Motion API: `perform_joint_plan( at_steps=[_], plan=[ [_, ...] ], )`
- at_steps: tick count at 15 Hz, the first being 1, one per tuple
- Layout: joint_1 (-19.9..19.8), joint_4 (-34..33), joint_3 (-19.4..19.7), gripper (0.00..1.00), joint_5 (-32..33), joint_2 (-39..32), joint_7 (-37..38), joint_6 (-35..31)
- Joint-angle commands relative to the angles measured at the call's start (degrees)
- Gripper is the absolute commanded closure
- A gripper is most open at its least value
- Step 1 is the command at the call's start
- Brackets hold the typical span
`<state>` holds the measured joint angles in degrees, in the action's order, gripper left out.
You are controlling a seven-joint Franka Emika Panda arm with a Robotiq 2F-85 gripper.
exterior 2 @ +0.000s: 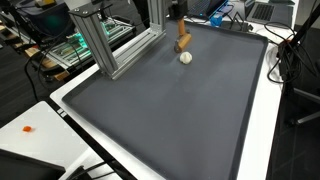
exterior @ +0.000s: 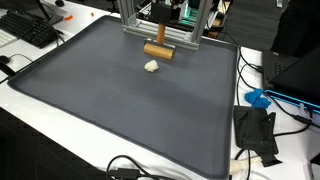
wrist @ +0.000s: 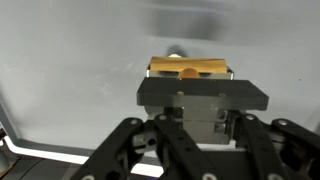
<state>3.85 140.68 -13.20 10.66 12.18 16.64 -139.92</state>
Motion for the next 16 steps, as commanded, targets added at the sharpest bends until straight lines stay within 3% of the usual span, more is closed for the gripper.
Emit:
perform_joint_plan(
  at_steps=[1, 16],
  plan=[
    [-0.7, -1.7, 0.3, 0.77, 3.9, -3.1, 4.3, -0.2],
    [-0.1, -5.8, 2.9, 0.77, 10.9, -10.7, 15.6, -4.4]
  ],
)
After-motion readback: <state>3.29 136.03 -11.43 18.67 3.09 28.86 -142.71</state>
